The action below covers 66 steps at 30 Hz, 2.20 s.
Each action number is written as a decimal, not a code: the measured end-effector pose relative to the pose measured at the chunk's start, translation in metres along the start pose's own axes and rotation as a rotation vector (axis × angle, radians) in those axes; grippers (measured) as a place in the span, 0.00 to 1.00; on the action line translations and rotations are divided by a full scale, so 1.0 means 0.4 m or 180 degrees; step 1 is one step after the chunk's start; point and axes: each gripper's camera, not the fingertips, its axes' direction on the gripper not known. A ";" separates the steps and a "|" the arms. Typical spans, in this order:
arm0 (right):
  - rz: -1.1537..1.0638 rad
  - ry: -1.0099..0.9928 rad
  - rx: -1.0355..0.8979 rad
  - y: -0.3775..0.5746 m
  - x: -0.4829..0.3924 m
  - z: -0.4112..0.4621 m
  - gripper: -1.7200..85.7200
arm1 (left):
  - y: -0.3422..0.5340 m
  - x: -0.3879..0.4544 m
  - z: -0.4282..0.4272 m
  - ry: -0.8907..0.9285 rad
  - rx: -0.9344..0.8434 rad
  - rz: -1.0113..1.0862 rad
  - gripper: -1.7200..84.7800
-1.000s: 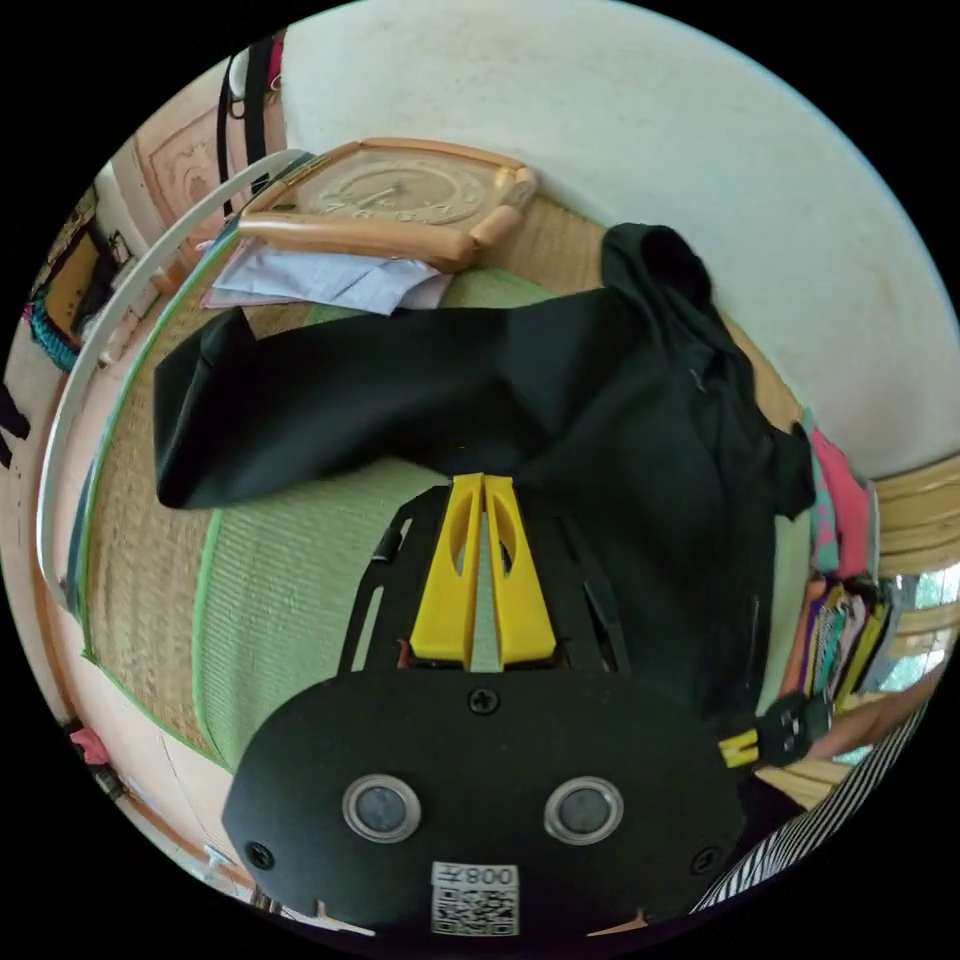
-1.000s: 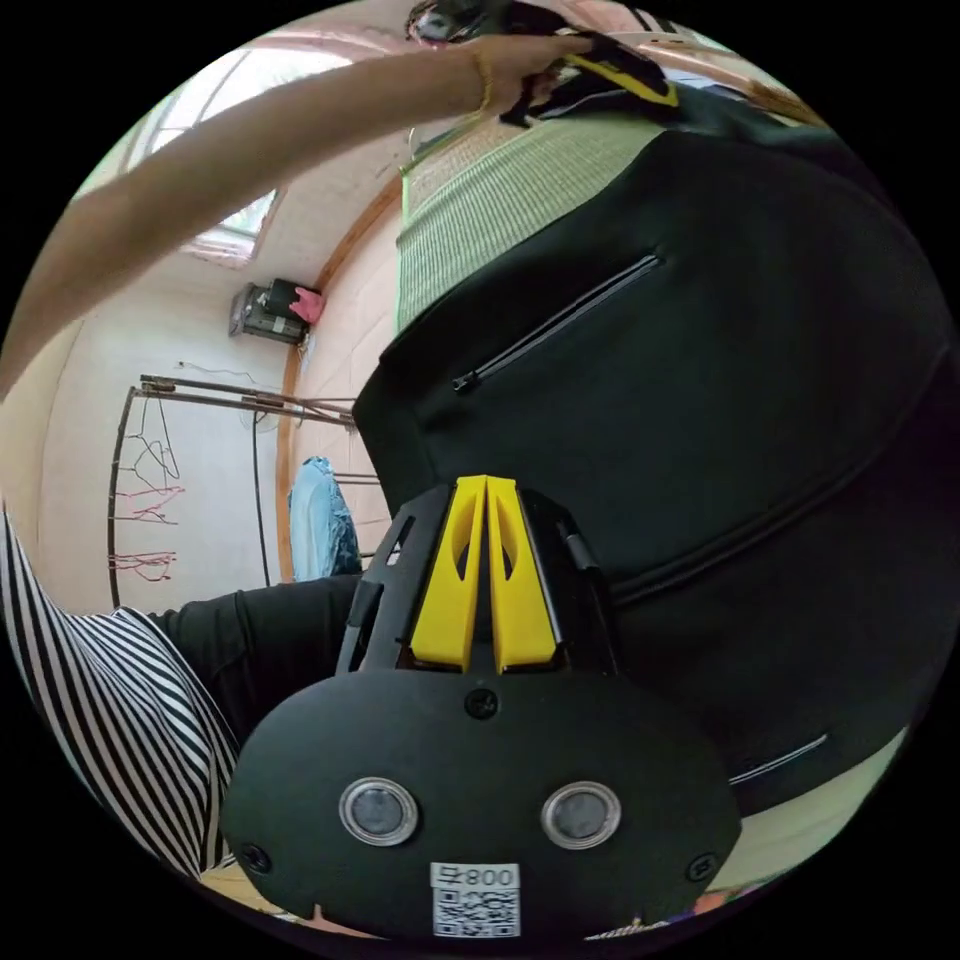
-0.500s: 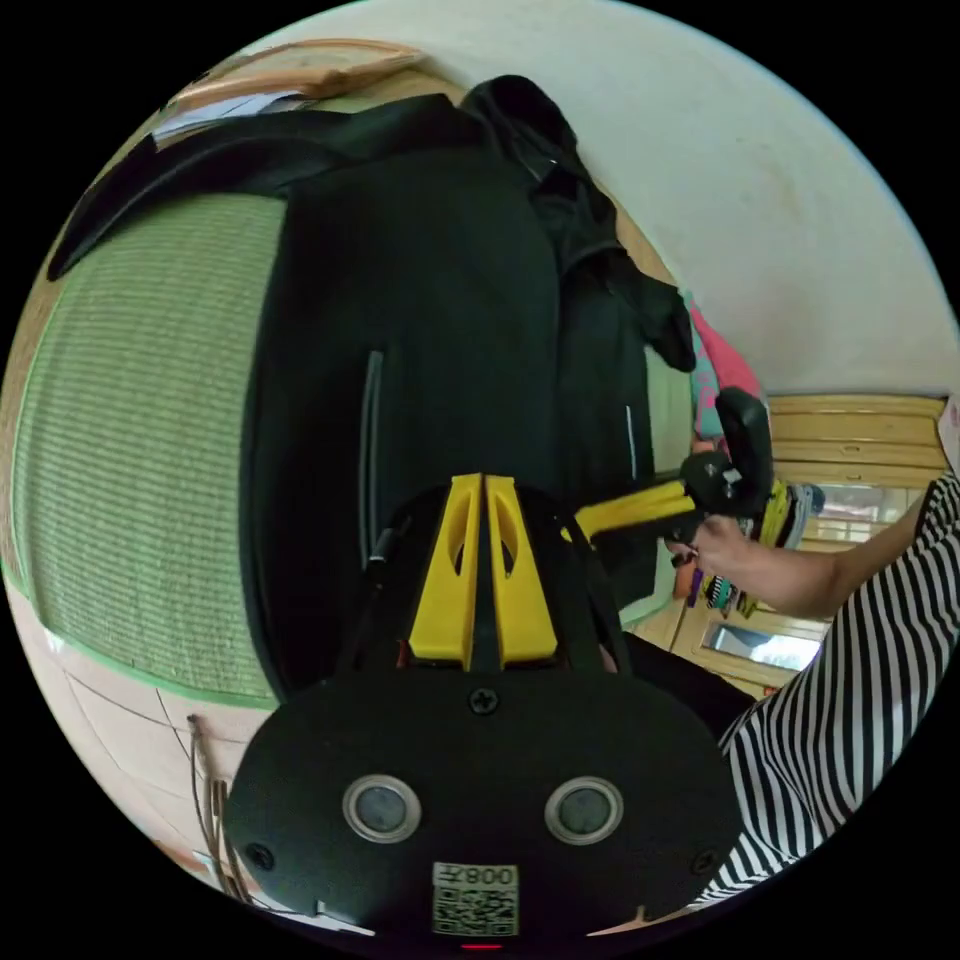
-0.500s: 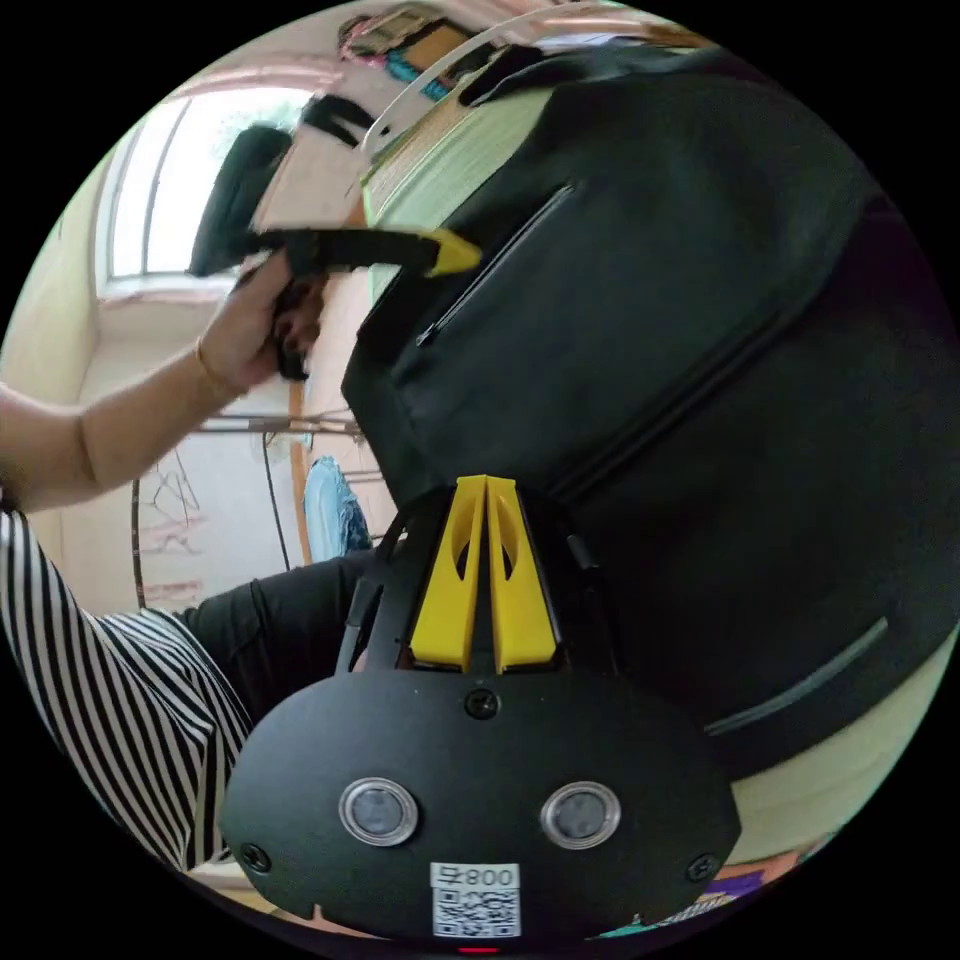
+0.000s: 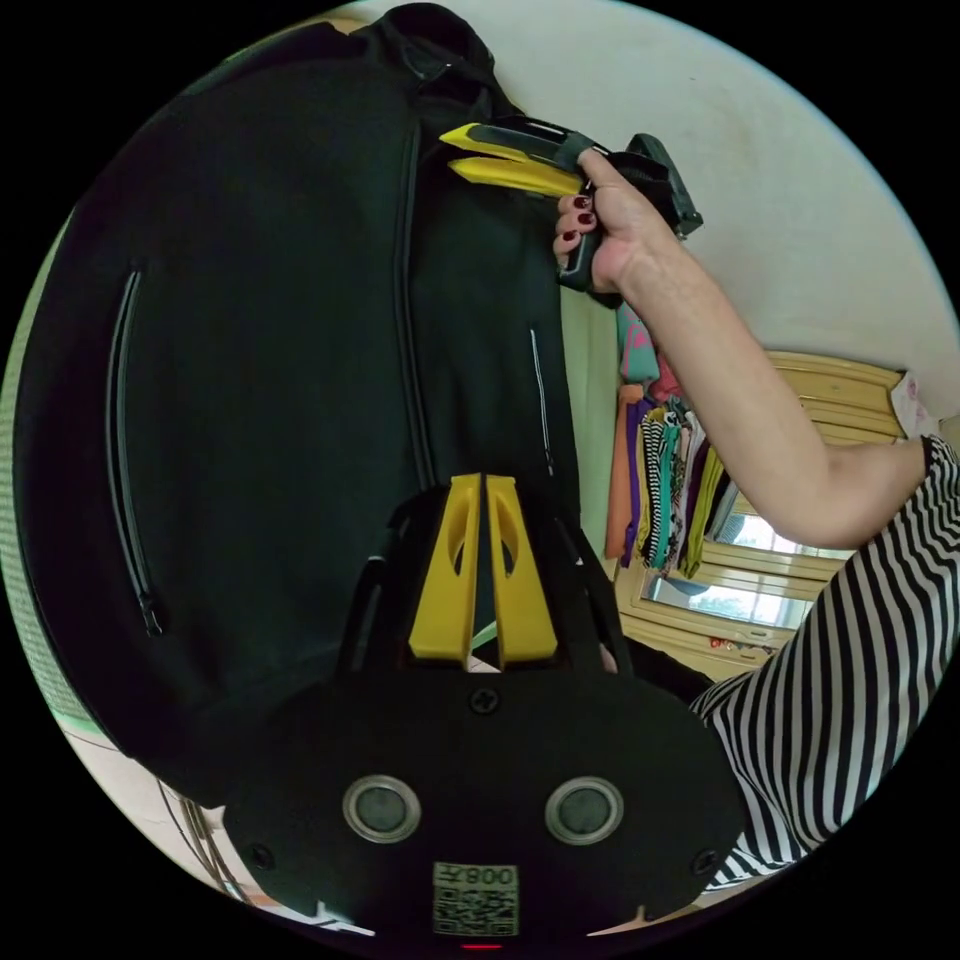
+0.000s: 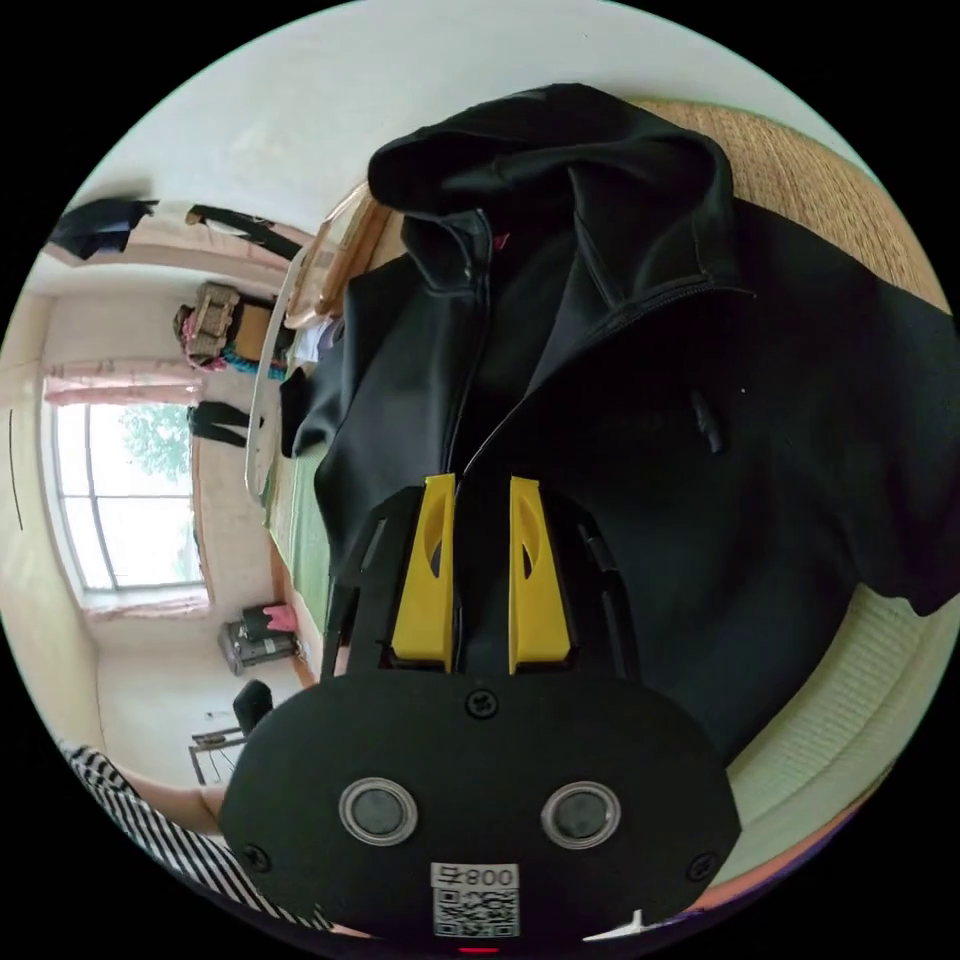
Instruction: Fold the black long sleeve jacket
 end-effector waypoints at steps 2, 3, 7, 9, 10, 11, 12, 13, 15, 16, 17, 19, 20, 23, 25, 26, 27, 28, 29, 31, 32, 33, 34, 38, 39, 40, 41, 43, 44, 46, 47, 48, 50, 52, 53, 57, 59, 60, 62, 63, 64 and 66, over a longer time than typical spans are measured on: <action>0.0149 -0.0082 0.0088 -0.010 0.000 -0.016 0.09 | 0.005 -0.009 0.008 -0.0045 0.0016 -0.0006 0.03; 0.0218 -0.0030 0.0084 -0.018 0.001 -0.022 0.08 | 0.006 -0.012 0.010 -0.0039 0.0031 -0.0012 0.03; 0.0182 -0.0024 -0.0035 -0.032 -0.001 -0.052 0.05 | 0.001 -0.025 0.008 -0.0020 0.0205 0.0020 0.05; 0.0048 -0.0100 -0.0012 -0.025 -0.007 -0.101 0.04 | -0.009 -0.030 -0.001 0.0009 0.0330 0.0040 0.06; -0.0031 -0.0114 -0.0008 -0.018 -0.007 -0.141 0.04 | -0.019 -0.035 -0.008 0.0052 0.0439 0.0058 0.07; -0.0058 -0.0103 0.0004 -0.013 -0.005 -0.163 0.04 | -0.032 -0.038 -0.017 0.0078 0.0557 0.0095 0.08; -0.0111 -0.0106 0.0032 -0.005 0.001 -0.209 0.03 | -0.039 -0.040 -0.020 0.0076 0.0608 0.0121 0.09; -0.0144 -0.0180 0.0029 0.001 0.010 -0.253 0.03 | -0.056 -0.041 -0.025 0.0042 0.0686 0.0177 0.10; -0.0165 -0.0312 0.0085 0.009 0.025 -0.321 0.03 | -0.085 -0.041 -0.022 -0.0006 0.0725 0.0284 0.12; -0.0180 -0.0356 0.0073 0.010 0.030 -0.357 0.03 | -0.105 -0.040 -0.008 0.0005 0.0665 0.0369 0.13; -0.0192 -0.0376 0.0080 0.011 0.031 -0.375 0.03 | -0.120 -0.040 0.016 0.0038 0.0548 0.0446 0.14; -0.0258 -0.0377 0.0132 0.008 0.022 -0.434 0.03 | -0.130 -0.040 0.066 0.0119 0.0309 0.0549 0.16; -0.0273 -0.0389 0.0133 0.005 0.018 -0.445 0.03 | -0.127 -0.043 0.099 0.0283 0.0141 0.0546 0.16; -0.0334 -0.0423 0.0101 -0.006 -0.001 -0.467 0.03 | -0.089 -0.045 0.140 0.0583 0.0065 0.0436 0.17; -0.0347 -0.0514 0.0105 -0.011 -0.015 -0.471 0.03 | -0.059 -0.043 0.151 0.0657 0.0059 0.0386 0.17; -0.0347 -0.0560 0.0110 -0.012 -0.018 -0.471 0.03 | -0.042 -0.044 0.163 0.0670 -0.0038 0.0346 0.18; -0.0337 -0.0604 0.0112 -0.014 -0.024 -0.469 0.03 | -0.032 -0.045 0.169 0.0687 -0.0078 0.0324 0.18; -0.0348 -0.0618 0.0094 -0.017 -0.033 -0.466 0.03 | -0.013 -0.052 0.176 0.0729 -0.0100 0.0257 0.18; -0.0355 -0.0640 0.0085 -0.018 -0.038 -0.464 0.03 | 0.004 -0.062 0.181 0.0729 -0.0093 0.0166 0.16; -0.0405 -0.0726 0.0068 -0.022 -0.065 -0.454 0.03 | 0.021 -0.079 0.192 0.0669 -0.0149 0.0071 0.11; -0.0421 -0.0727 0.0059 -0.023 -0.073 -0.451 0.03 | 0.029 -0.090 0.200 0.0503 -0.0226 -0.0014 0.09; -0.0448 -0.0728 0.0053 -0.026 -0.090 -0.446 0.03 | 0.033 -0.095 0.200 0.0451 -0.0218 -0.0042 0.08; -0.0492 -0.0751 0.0026 -0.030 -0.109 -0.440 0.03 | 0.038 -0.103 0.197 0.0441 -0.0189 -0.0096 0.07; -0.0616 -0.0727 0.0024 -0.049 -0.176 -0.418 0.03 | 0.059 -0.130 0.161 0.0453 -0.0045 -0.0179 0.06; -0.0654 -0.0699 0.0014 -0.059 -0.200 -0.407 0.03 | 0.063 -0.137 0.156 0.0480 -0.0023 -0.0202 0.06; -0.0698 -0.0652 -0.0018 -0.072 -0.224 -0.388 0.03 | 0.069 -0.154 0.149 0.0514 0.0029 -0.0262 0.05; -0.0720 -0.0615 -0.0038 -0.078 -0.235 -0.376 0.03 | 0.074 -0.172 0.147 0.0524 0.0053 -0.0312 0.05; -0.0784 -0.0448 -0.0177 -0.106 -0.278 -0.312 0.03 | 0.077 -0.200 0.152 0.0538 0.0042 -0.0379 0.05; -0.0809 -0.0380 -0.0207 -0.112 -0.288 -0.294 0.03 | 0.079 -0.219 0.156 0.0580 0.0051 -0.0426 0.05; -0.0874 -0.0049 -0.0366 -0.136 -0.323 -0.212 0.04 | 0.083 -0.252 0.169 0.0647 0.0046 -0.0528 0.05; -0.0875 0.0039 -0.0422 -0.143 -0.329 -0.189 0.04 | 0.089 -0.274 0.178 0.0651 0.0049 -0.0614 0.05; -0.0853 0.0220 -0.0520 -0.155 -0.338 -0.147 0.04 | 0.092 -0.283 0.183 0.0652 0.0050 -0.0642 0.06; -0.0928 0.0468 -0.0639 -0.168 -0.356 -0.100 0.05 | 0.108 -0.321 0.201 0.0617 0.0010 -0.0812 0.06; -0.1012 0.0668 -0.0724 -0.180 -0.375 -0.067 0.05 | 0.118 -0.339 0.211 0.0698 0.0028 -0.0842 0.05; -0.1037 0.0689 -0.0729 -0.182 -0.379 -0.065 0.05 | 0.121 -0.346 0.216 0.0726 0.0039 -0.0856 0.05; -0.1109 0.0650 -0.0730 -0.186 -0.389 -0.075 0.06 | 0.117 -0.348 0.228 0.0673 -0.0027 -0.0796 0.05; -0.1126 0.0611 -0.0729 -0.186 -0.388 -0.083 0.07 | 0.118 -0.345 0.231 0.0630 -0.0066 -0.0774 0.05; -0.1104 0.0560 -0.0728 -0.187 -0.387 -0.085 0.07 | 0.119 -0.345 0.232 0.0638 -0.0076 -0.0781 0.05; -0.1074 0.0460 -0.0726 -0.191 -0.394 -0.095 0.06 | 0.124 -0.338 0.222 0.0740 -0.0036 -0.0784 0.05; -0.1109 0.0473 -0.0678 -0.192 -0.408 -0.104 0.06 | 0.125 -0.334 0.218 0.0722 -0.0022 -0.0763 0.05; -0.1155 0.0526 -0.0651 -0.193 -0.424 -0.109 0.06 | 0.126 -0.327 0.213 0.0642 -0.0030 -0.0730 0.05; -0.1214 0.0605 -0.0621 -0.194 -0.446 -0.110 0.06 | 0.129 -0.329 0.215 0.0536 -0.0053 -0.0748 0.05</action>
